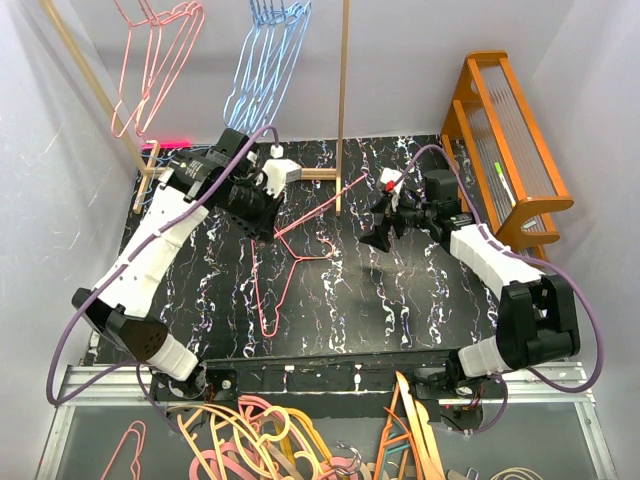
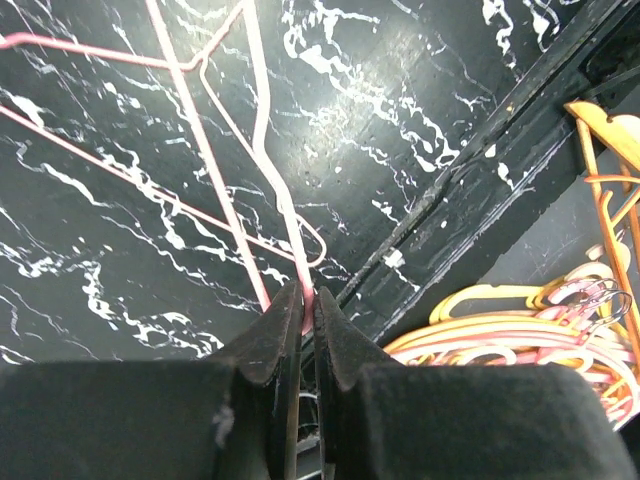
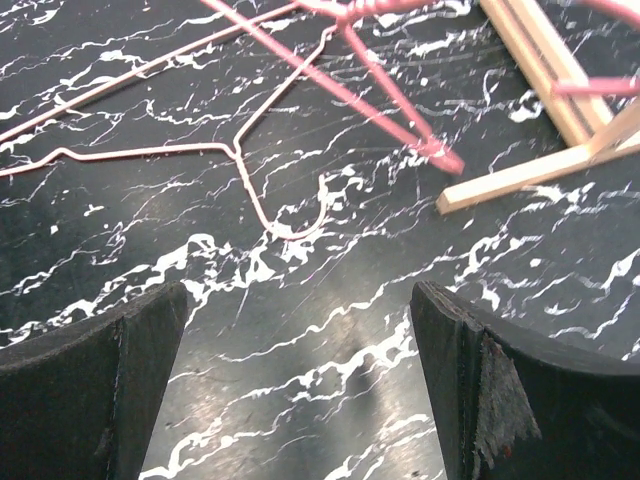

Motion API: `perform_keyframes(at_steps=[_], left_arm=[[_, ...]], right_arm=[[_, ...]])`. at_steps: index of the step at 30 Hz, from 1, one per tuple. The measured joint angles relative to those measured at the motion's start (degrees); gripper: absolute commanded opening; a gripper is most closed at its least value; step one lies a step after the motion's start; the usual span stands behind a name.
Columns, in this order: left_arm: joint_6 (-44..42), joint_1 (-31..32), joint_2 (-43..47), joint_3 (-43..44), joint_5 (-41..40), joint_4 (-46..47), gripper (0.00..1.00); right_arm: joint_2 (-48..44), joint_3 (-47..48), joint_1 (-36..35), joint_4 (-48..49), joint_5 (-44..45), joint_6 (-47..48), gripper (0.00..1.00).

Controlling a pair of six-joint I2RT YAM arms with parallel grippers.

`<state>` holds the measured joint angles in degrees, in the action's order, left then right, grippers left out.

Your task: Organize the hangers

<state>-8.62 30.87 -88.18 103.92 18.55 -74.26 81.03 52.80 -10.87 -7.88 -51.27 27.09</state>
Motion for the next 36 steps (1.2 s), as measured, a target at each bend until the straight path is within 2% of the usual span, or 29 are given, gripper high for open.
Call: perform_keyframes(at_steps=[4,13,21,27,32,33,34,36], left_arm=[[-2.6,0.0,0.2,4.0,1.2,-0.8,0.0],[-4.6,-0.9,1.5,4.2,1.2,-1.9,0.0],[-4.4,-2.3,2.3,2.1,1.2,-1.9,0.0],[-4.2,-3.1,2.5,0.9,1.2,-2.4,0.0],[-3.8,-3.5,2.4,-0.2,1.4,-0.9,0.0],[-3.7,-3.7,2.4,-0.4,1.5,-0.6,0.0],[-3.6,-3.8,2.4,-0.6,1.5,-0.4,0.0],[-3.4,-4.2,2.4,-0.8,1.6,-0.3,0.0]], right_arm=[[2.7,3.0,-0.2,2.6,-1.7,2.2,0.99],[9.9,6.5,0.0,12.9,-7.3,0.2,0.99],[14.7,6.4,-9.2,22.5,-8.7,-2.5,0.99],[21.2,8.5,-11.6,32.0,-3.5,-5.5,0.98],[27.9,12.5,-12.1,38.4,2.7,-8.0,0.85],[29.0,13.5,-12.7,40.0,4.8,-8.9,0.79],[29.7,14.2,-13.0,40.8,6.1,-9.5,0.72],[31.1,15.7,-13.7,42.5,9.0,-10.9,0.49]])
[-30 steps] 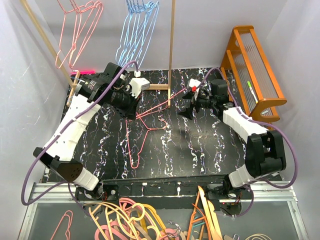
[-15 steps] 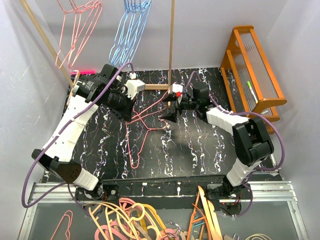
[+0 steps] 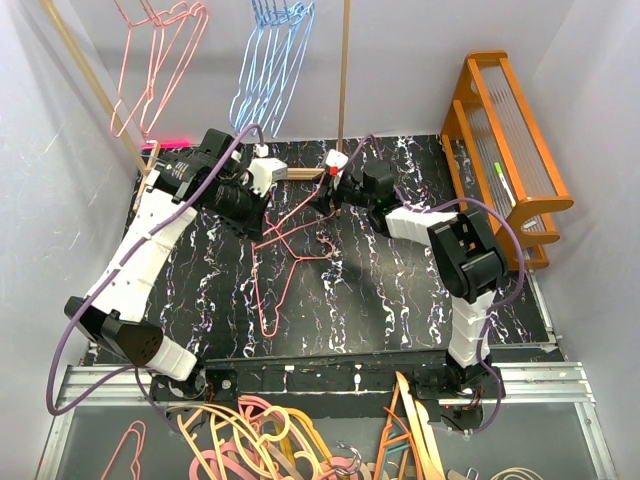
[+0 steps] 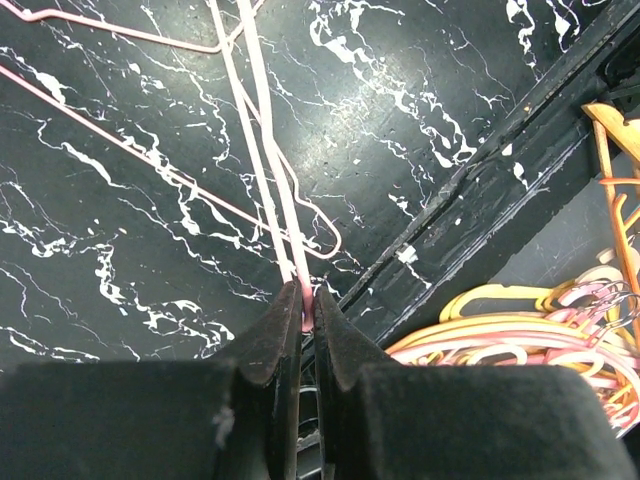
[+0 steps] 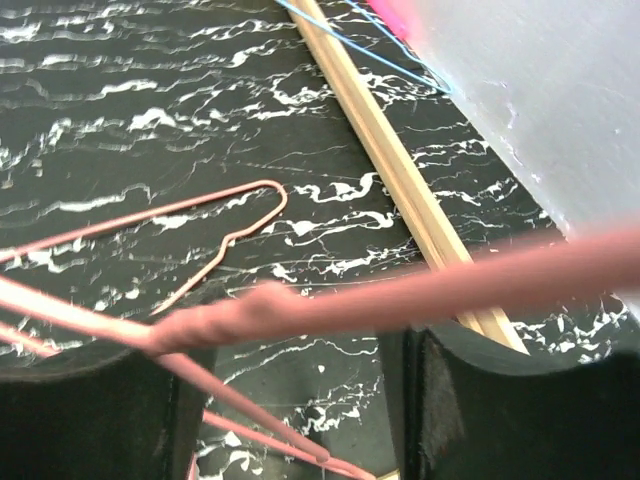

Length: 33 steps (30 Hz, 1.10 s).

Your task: Organize the hangers

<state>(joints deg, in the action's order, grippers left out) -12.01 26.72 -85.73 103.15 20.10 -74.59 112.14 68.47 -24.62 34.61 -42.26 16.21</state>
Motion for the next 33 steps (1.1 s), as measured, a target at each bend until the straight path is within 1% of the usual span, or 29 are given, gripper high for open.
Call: perform_keyframes(at_steps=[2,3,4,5,6,7,9,15,18,21,23,24,28,33], left_arm=[[0.1,-0.2,0.0,-0.3,0.0,-0.1,0.0],[0.2,-0.3,0.0,-0.6,0.0,0.2,0.0],[0.3,-0.3,-0.1,-1.0,-0.2,0.4,0.07],[0.5,-0.4,-0.3,-1.1,-0.4,0.4,0.25],[0.9,-0.4,-0.7,-1.2,-0.5,0.7,0.46],[0.9,-0.4,-1.0,-1.0,-0.4,0.9,0.62],[1.2,-0.4,-2.0,-0.6,-0.5,0.4,0.69],[2.2,-0.4,-6.6,2.4,-0.3,0.8,0.7],[2.2,-0.4,-8.5,4.6,-0.3,0.5,0.71],[1.7,-0.4,-12.1,11.2,0.3,-1.3,0.72],[1.4,-0.4,-14.7,16.9,2.3,-2.4,0.75],[1.2,-0.4,-15.0,18.3,3.5,-2.4,0.75],[0.9,-0.5,-13.7,18.4,6.7,-4.3,0.74],[0.4,-0.5,-12.2,15.8,8.7,-5.5,0.72]], right_arm=[[1.2,1.2,-0.2,1.3,2.0,-1.2,0.29],[1.5,1.3,-0.2,1.8,2.2,-1.7,0.22],[1.6,1.3,-0.2,1.7,2.4,-2.1,0.16],[1.7,1.3,-0.2,1.6,2.4,-2.4,0.12],[1.7,1.2,-0.2,1.5,2.3,-1.7,0.09],[1.7,1.0,-0.3,1.4,2.3,-0.6,0.09],[1.4,0.8,-0.3,1.6,1.9,-0.5,0.08],[-1.6,-2.1,-0.1,-0.3,-0.7,0.5,0.08],[-2.7,-2.8,0.0,-1.9,-1.2,2.8,0.08],[-4.0,-3.8,-0.1,-4.0,-1.8,6.8,0.08],[-5.0,-4.3,-0.2,-5.9,-2.0,9.6,0.08],[-5.4,-4.4,-0.3,-6.8,-2.1,10.8,0.08],[-6.4,-4.4,-0.3,-10.6,-2.7,15.1,0.08],[-6.7,-3.4,-0.3,-14.0,-2.7,17.9,0.08]])
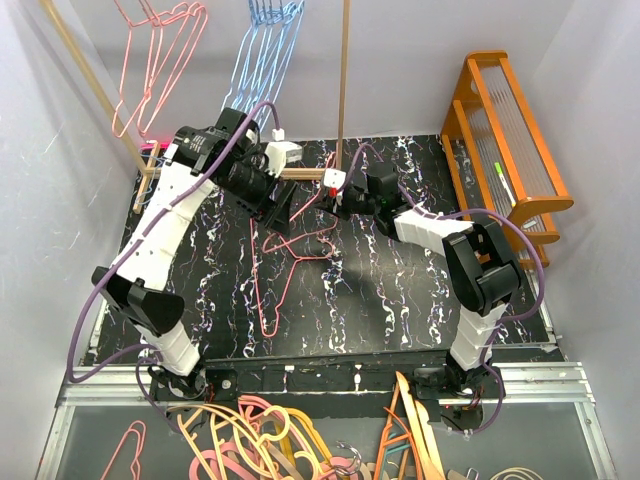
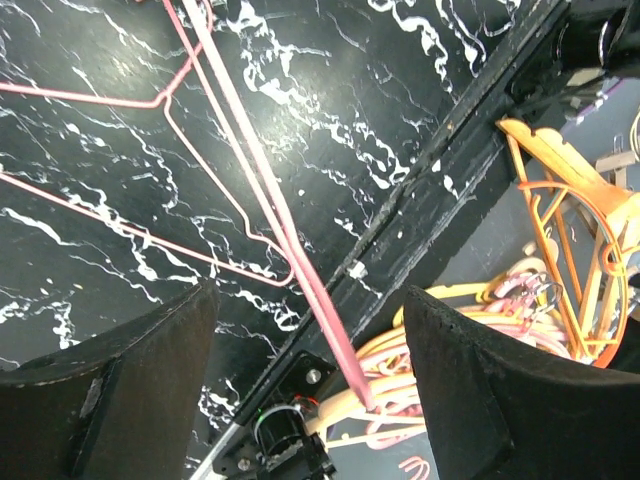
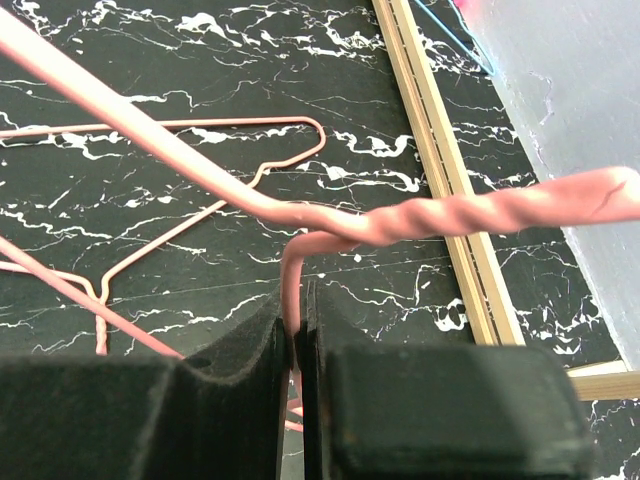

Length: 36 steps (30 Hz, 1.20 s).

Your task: Organize the hangers

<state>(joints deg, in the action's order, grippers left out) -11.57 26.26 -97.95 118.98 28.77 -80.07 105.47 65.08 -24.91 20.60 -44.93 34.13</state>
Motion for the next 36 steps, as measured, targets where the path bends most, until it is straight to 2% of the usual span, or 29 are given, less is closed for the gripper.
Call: perform_keyframes(at_steps=[3,8,10,14,16,19,21,22,23,26,27,28,31,36], left_arm=[[-0.4,0.0,0.3,-3.0,0.3,-0.3,0.7],[-1.0,0.0,0.1,-6.3,0.4,-0.9,0.6],[-1.3,0.0,0.0,-6.3,0.4,-0.9,0.51],[-1.6,0.0,-0.7,-6.1,0.7,-1.0,0.17],[-1.9,0.0,-1.7,-5.5,1.1,-1.1,0.14],[-1.7,-0.3,-3.6,-4.7,0.3,-2.4,0.16],[-1.8,-0.5,-4.4,-4.6,0.2,-3.1,0.0],[-1.8,-0.5,-4.7,-4.6,0.0,-3.3,0.0],[-1.7,-0.5,-4.9,-4.7,-0.7,-3.8,0.0],[-1.6,-0.8,-5.3,-4.8,-3.0,-3.9,0.0],[-2.0,-0.8,-5.4,-4.8,-2.9,-3.5,0.0],[-2.2,-0.7,-5.4,-4.9,-3.2,-2.9,0.0],[-3.1,-0.7,-3.3,-8.6,-4.3,-1.0,0.0],[-3.1,-3.4,7.0,-20.6,-7.4,0.5,0.0]], right_arm=[[0.0,0.5,0.0,-1.4,0.1,0.8,0.08],[0.0,1.2,0.0,-3.0,0.2,1.0,0.08],[0.0,1.3,0.0,-3.2,0.2,1.1,0.08],[0.0,1.7,-0.3,-4.3,0.0,1.6,0.08],[0.0,2.0,-0.5,-5.2,0.0,1.8,0.08],[0.0,2.3,-0.5,-6.6,0.1,2.8,0.08],[0.0,2.7,-0.5,-7.8,0.3,3.7,0.08],[0.0,2.9,-0.6,-8.5,0.4,4.2,0.08],[0.0,3.1,-0.7,-9.3,0.6,4.5,0.13],[0.0,3.2,-1.0,-12.1,0.2,4.1,0.7],[0.0,3.4,-1.4,-12.9,0.0,3.3,0.94],[0.0,3.8,-1.9,-13.2,-0.3,3.0,0.98],[-0.5,4.1,-2.8,-12.5,-0.9,0.2,0.98],[-6.0,3.2,-2.0,-11.4,-1.7,-6.3,0.98]])
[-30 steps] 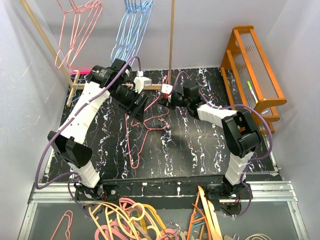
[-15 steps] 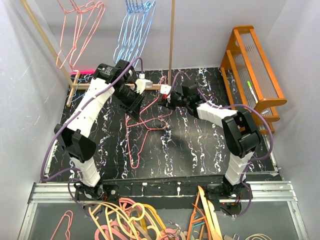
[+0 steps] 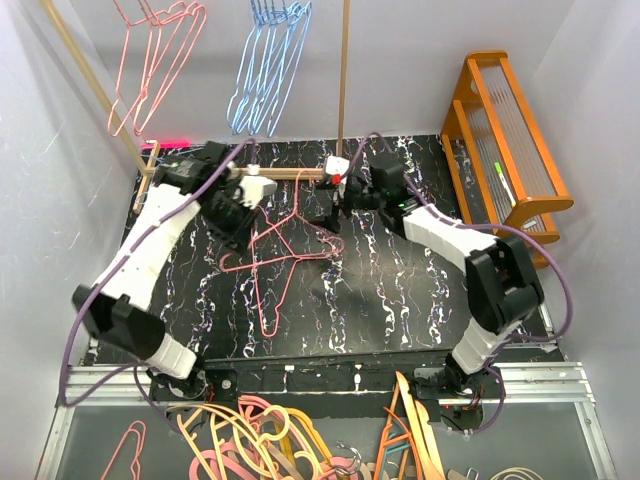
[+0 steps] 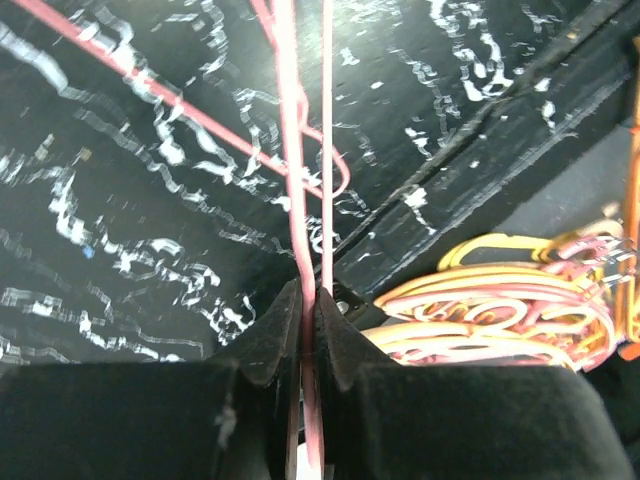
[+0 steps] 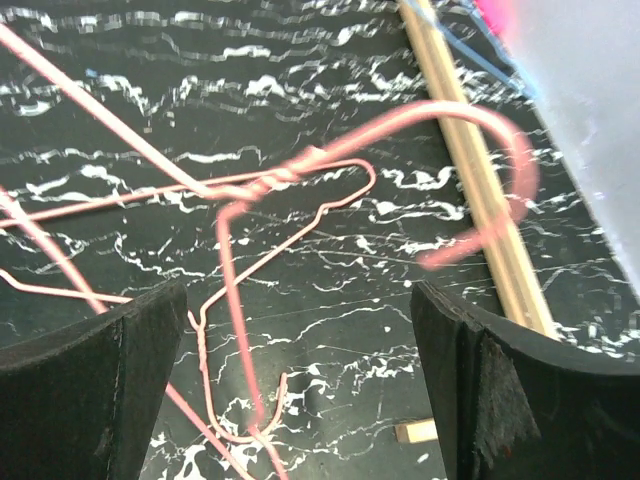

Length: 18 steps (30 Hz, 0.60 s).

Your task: Organize the hangers

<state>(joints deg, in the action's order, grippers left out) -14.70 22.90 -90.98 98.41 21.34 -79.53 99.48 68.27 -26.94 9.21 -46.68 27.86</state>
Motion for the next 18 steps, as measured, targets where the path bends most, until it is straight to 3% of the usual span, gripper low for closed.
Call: perform_keyframes(at_steps=[5,11,15,18], left_arm=[[0.4,-8.7,11.4,-7.1,-5.9,1.1,0.0],[0.8,-18.6,17.9,-7.9,-11.9,1.8,0.0],[0.7,-22.1,18.4,-3.3,-14.2,2.0,0.0],[0.5,-23.3,17.3,5.7,-14.8,2.8,0.0]], right_arm=[[-8.9,-2.1,3.1,1.0,-1.0,-4.9,0.98],[-14.0,-2.2,7.5,0.1,-1.6,-8.8,0.99],[-14.2,-2.2,9.3,-2.2,-1.5,-10.1,0.98],[-14.2,-2.2,9.6,-3.4,-1.6,-10.2,0.98]])
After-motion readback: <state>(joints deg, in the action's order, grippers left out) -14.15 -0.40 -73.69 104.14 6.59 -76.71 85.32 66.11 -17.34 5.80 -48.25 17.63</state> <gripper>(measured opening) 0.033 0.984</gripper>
